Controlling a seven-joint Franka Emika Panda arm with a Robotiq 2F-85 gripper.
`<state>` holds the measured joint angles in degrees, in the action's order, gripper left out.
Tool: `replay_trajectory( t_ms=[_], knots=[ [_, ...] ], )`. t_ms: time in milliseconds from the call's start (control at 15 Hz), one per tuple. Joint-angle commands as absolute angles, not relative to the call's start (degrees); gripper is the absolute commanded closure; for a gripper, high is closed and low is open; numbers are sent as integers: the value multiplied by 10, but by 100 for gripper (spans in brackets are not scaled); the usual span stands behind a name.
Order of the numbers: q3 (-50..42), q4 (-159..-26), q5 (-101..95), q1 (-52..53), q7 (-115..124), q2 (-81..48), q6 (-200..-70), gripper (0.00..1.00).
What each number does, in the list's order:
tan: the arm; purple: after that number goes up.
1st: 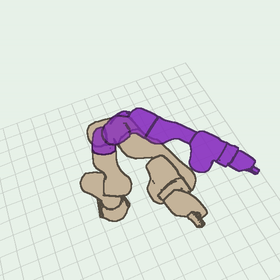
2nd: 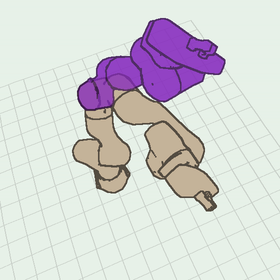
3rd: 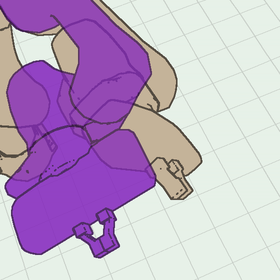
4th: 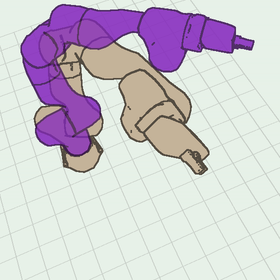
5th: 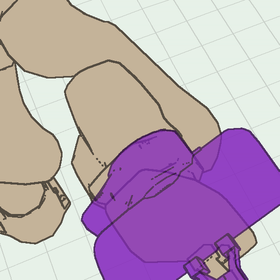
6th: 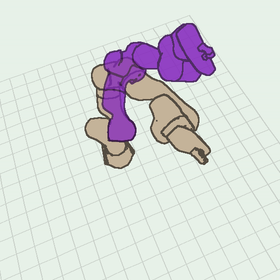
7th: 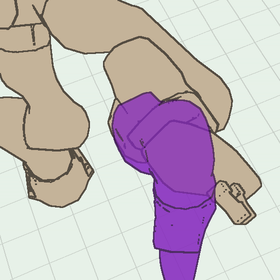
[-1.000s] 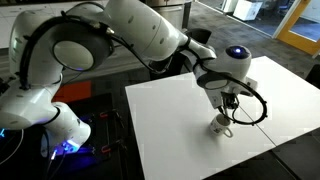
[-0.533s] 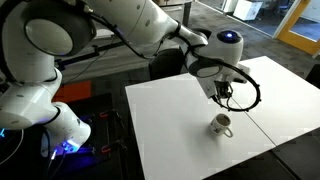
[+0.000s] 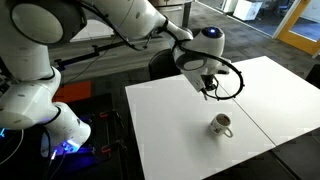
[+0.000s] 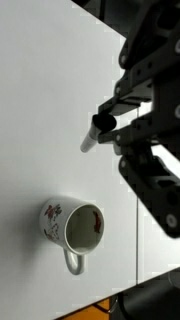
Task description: Remove the marker from the mug and place it on the table
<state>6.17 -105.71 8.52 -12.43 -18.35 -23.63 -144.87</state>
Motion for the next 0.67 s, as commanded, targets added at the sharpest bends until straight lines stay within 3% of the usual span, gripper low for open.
replay_trajectory(
  t_ms=[0, 600],
  knots=[
    [61, -1105, 85, -103, -210, -201, -1446, 94],
    [71, -1128, 49, -53, -233, -213, -1436, 94]
  ],
)
